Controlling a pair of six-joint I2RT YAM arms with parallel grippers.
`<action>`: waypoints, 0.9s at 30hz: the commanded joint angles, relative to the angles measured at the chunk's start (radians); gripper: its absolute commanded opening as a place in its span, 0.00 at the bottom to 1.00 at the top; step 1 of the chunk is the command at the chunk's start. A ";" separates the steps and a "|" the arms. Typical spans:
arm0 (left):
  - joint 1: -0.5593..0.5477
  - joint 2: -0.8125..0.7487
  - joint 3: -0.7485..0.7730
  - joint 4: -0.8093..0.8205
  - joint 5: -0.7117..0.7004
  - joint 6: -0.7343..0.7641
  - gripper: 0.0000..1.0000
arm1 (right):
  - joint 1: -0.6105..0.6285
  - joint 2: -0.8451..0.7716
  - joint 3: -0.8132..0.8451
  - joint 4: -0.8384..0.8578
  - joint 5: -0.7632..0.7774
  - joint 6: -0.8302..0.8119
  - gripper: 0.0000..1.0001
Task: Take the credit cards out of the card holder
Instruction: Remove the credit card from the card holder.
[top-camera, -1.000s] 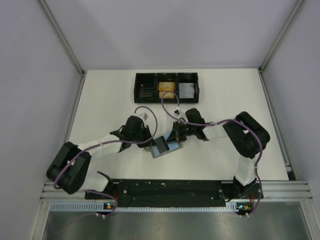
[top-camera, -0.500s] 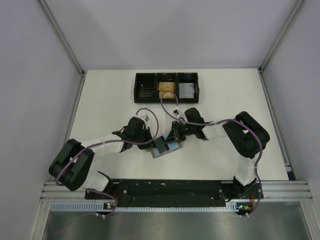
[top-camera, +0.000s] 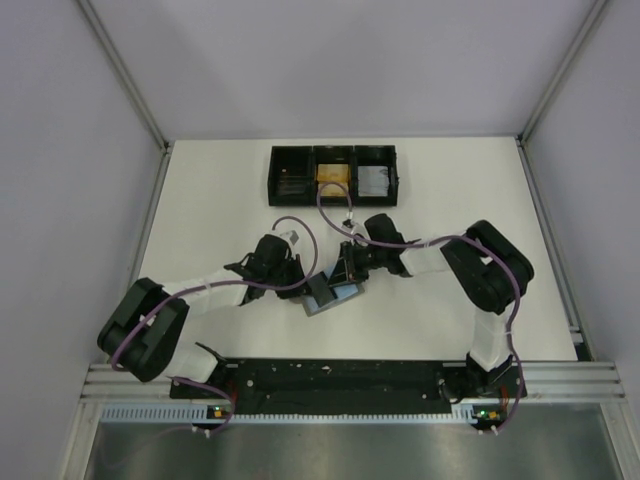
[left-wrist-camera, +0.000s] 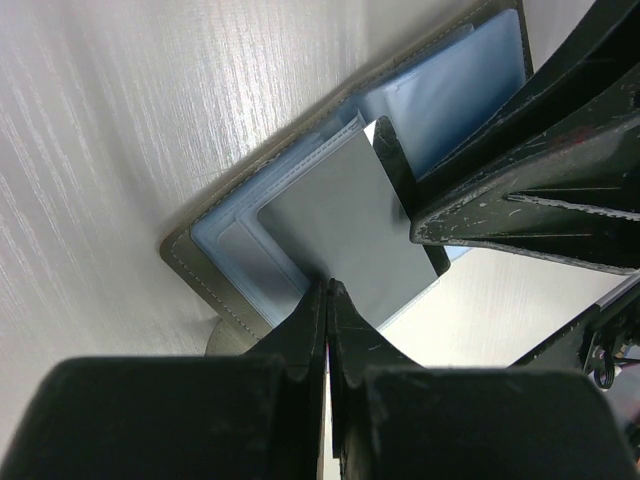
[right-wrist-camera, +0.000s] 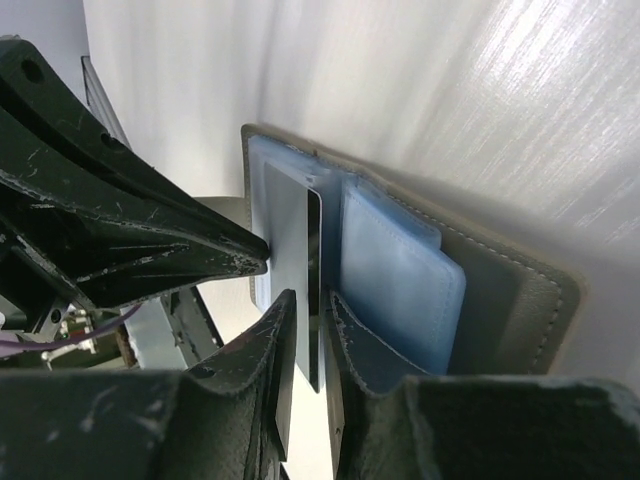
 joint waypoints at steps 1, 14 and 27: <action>-0.008 0.018 -0.038 -0.032 -0.040 0.017 0.00 | 0.018 0.024 0.051 -0.004 -0.022 -0.028 0.20; -0.009 0.005 -0.049 -0.042 -0.046 0.019 0.00 | 0.014 0.032 0.054 -0.004 -0.013 -0.040 0.00; -0.006 0.008 -0.055 -0.061 -0.061 0.020 0.00 | -0.108 -0.045 -0.020 -0.006 -0.041 -0.066 0.00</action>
